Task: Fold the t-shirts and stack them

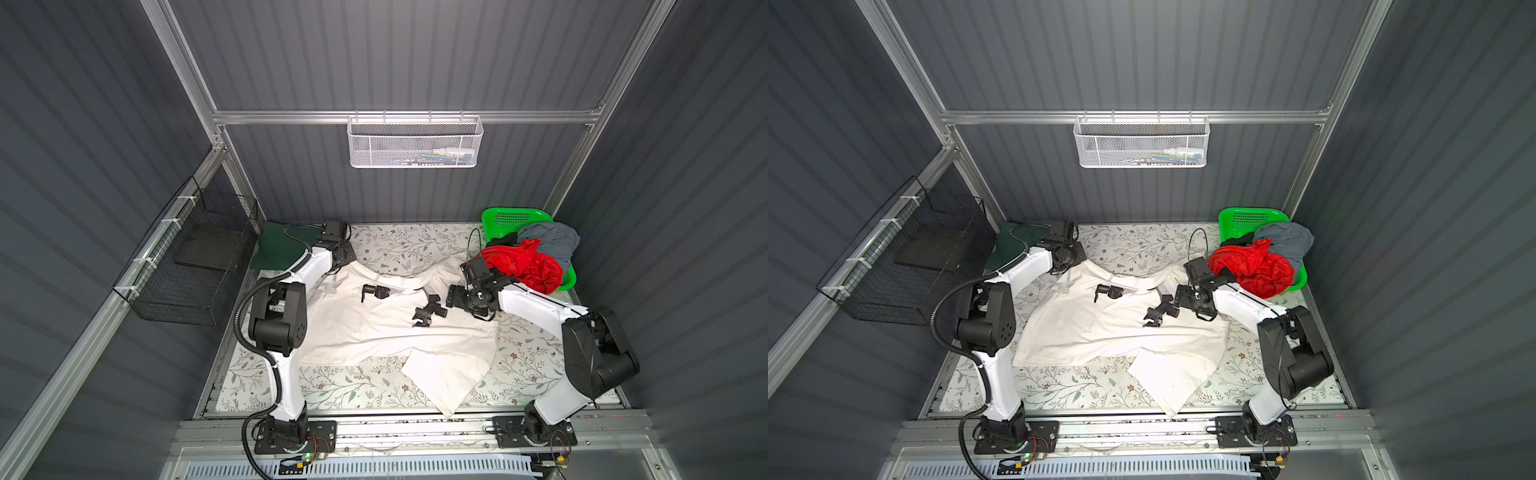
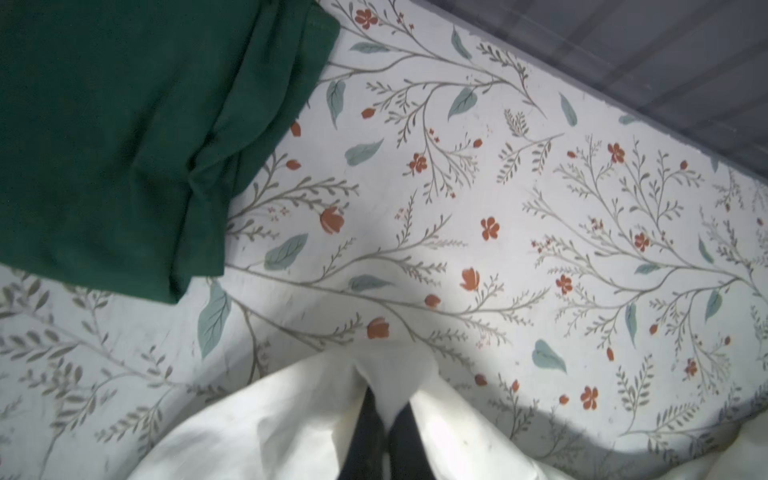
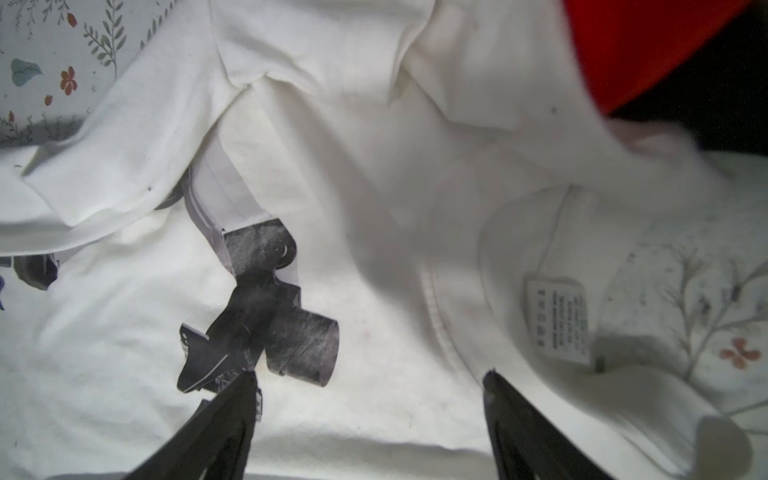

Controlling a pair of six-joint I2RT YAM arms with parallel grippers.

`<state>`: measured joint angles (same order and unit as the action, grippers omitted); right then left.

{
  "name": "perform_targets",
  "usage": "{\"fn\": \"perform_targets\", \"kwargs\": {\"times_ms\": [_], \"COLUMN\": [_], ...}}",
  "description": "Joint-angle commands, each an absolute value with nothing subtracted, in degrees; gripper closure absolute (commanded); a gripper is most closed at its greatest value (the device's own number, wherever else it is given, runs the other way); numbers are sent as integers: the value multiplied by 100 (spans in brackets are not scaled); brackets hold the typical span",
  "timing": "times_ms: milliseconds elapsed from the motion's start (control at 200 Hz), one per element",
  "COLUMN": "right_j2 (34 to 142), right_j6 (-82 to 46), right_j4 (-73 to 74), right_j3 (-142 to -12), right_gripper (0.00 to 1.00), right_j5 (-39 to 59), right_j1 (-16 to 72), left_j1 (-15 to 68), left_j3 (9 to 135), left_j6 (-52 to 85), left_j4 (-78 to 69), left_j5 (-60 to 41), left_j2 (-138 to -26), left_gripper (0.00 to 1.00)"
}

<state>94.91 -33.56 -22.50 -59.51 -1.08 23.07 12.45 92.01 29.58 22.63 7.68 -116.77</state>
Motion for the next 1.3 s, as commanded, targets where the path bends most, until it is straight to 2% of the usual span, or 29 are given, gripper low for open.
{"fn": "perform_targets", "kwargs": {"times_ms": [0,200,615,765,855,1211,1296], "right_j2": [9843,10608,11840,12263,12420,12910,13002], "right_j6": [-3097,-2846,-2653,-2507,-2494,-2385,-2312], "right_j4": [-2386,-2666,-2918,-3118,-3139,-3315,-3417], "right_j3": [-6332,-7343,-8946,-9505,-9713,-10497,-10704], "right_gripper": [15,15,18,19,22,61,74], "right_j5": [-78,36,-60,-110,-44,-276,-381], "right_j1": [2153,1978,1695,1687,1687,1679,1680], "left_j1": [949,595,536,458,441,413,413], "left_j3": [9534,10045,11919,11679,11478,11423,11452], "left_j6": [3041,3035,2710,2786,2754,2725,2716], "left_j4": [2261,2184,2965,2889,2797,2749,2773], "left_j5": [441,219,487,701,892,929,918], "left_j2": [-11826,-12081,-13033,-12839,-12640,-12515,-12527], "left_gripper": [100,100,100,100,100,100,100]}}
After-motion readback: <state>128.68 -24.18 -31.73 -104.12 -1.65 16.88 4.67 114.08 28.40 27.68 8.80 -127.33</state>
